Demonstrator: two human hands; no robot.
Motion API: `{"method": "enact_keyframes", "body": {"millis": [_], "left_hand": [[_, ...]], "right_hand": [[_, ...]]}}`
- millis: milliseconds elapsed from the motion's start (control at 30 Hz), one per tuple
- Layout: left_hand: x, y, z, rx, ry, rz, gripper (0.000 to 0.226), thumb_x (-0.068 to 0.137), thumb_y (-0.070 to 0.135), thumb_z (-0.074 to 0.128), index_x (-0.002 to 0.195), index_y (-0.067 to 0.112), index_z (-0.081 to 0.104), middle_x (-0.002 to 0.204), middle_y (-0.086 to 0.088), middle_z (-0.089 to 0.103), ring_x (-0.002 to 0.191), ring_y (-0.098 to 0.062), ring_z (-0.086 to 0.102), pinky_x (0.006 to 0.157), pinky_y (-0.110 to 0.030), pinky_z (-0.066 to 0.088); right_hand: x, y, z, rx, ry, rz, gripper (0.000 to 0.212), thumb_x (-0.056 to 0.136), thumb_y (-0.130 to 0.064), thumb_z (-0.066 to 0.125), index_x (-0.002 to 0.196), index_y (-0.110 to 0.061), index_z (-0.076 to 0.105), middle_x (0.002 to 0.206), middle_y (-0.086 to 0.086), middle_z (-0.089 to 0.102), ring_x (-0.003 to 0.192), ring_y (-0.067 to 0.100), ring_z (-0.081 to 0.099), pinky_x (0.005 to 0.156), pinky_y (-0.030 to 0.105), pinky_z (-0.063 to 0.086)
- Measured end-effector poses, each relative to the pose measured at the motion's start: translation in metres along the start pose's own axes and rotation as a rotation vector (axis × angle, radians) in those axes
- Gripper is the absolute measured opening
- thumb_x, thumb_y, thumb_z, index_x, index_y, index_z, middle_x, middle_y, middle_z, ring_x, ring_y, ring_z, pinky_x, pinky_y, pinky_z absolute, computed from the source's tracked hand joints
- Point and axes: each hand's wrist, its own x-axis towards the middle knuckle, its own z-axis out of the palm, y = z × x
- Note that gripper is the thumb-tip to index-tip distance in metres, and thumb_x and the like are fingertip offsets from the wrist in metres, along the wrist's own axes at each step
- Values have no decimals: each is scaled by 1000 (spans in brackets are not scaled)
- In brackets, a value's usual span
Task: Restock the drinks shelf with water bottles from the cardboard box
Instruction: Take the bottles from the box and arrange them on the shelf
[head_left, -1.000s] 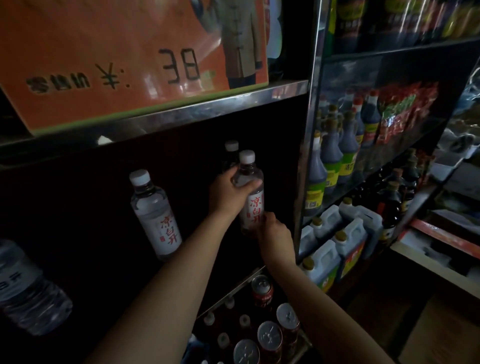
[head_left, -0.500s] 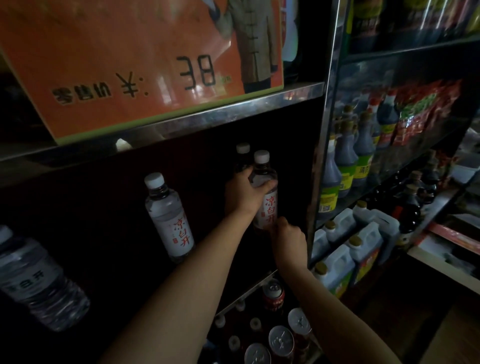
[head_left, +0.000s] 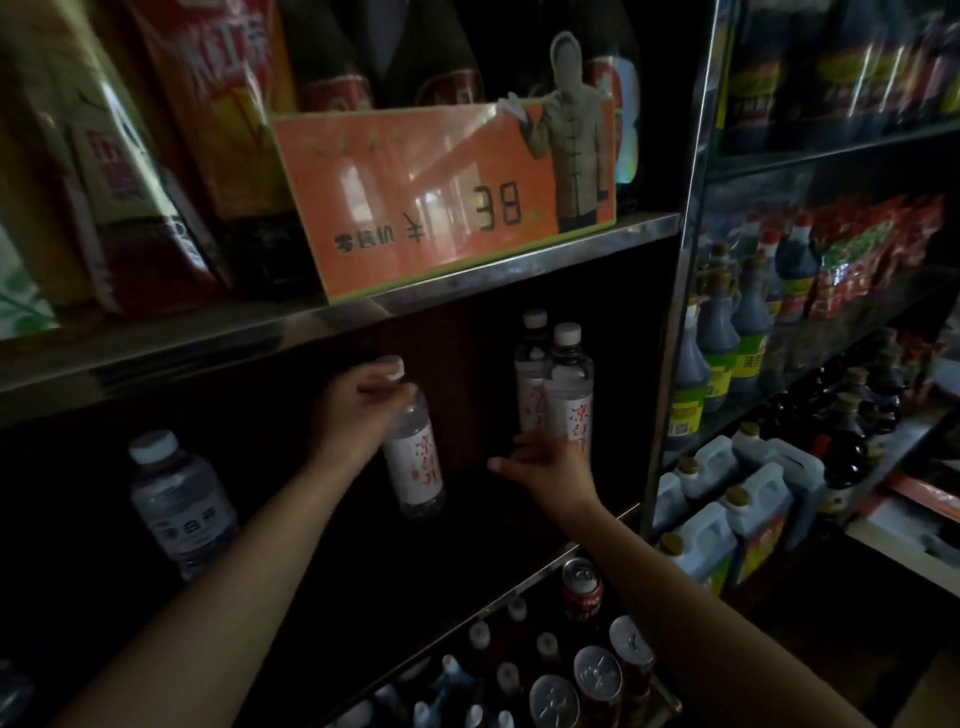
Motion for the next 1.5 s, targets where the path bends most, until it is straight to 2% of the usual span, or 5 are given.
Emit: {"method": "enact_keyframes", "body": {"millis": [167, 333, 500, 700, 1500], "left_hand": [[5, -18, -29, 20, -41, -125, 41, 82, 19, 72, 120, 14, 59, 115, -4, 56, 104, -16, 55, 81, -24, 41], [8, -28, -9, 44, -84, -107, 49, 81, 22, 74, 124, 12, 54, 108, 0, 59, 88, -7, 55, 64, -13, 40], [13, -38, -6, 1, -60, -124, 37, 79, 29, 74, 111, 24, 57, 103, 2, 64, 96, -16, 62, 87, -38, 53], [5, -25, -9, -104, -167, -155, 29, 85, 18, 68, 111, 18, 55, 94, 4, 60, 86, -8, 60, 73, -24, 51], [-50, 33, 123, -232, -388, -95, 42, 82, 19, 72, 122, 13, 59, 96, 10, 57, 89, -4, 59, 71, -24, 53]], "right_hand": [[18, 9, 48, 4, -257, 18, 73, 60, -21, 90, 124, -21, 55, 117, 3, 59, 109, 19, 58, 91, 30, 51], [36, 28, 89, 56, -358, -27, 73, 58, -3, 89, 120, -18, 53, 116, 3, 62, 109, 20, 60, 94, 33, 51], [36, 35, 102, 39, -292, -62, 65, 65, -16, 87, 120, -19, 51, 103, -4, 64, 95, 11, 63, 74, 11, 50], [23, 40, 98, -8, -204, -123, 65, 64, -26, 87, 118, -21, 53, 106, -1, 69, 93, 12, 67, 83, 33, 57], [-40, 65, -60, -185, 107, -41, 61, 72, -35, 80, 124, -23, 50, 102, -3, 70, 87, 8, 68, 76, 32, 59]]}}
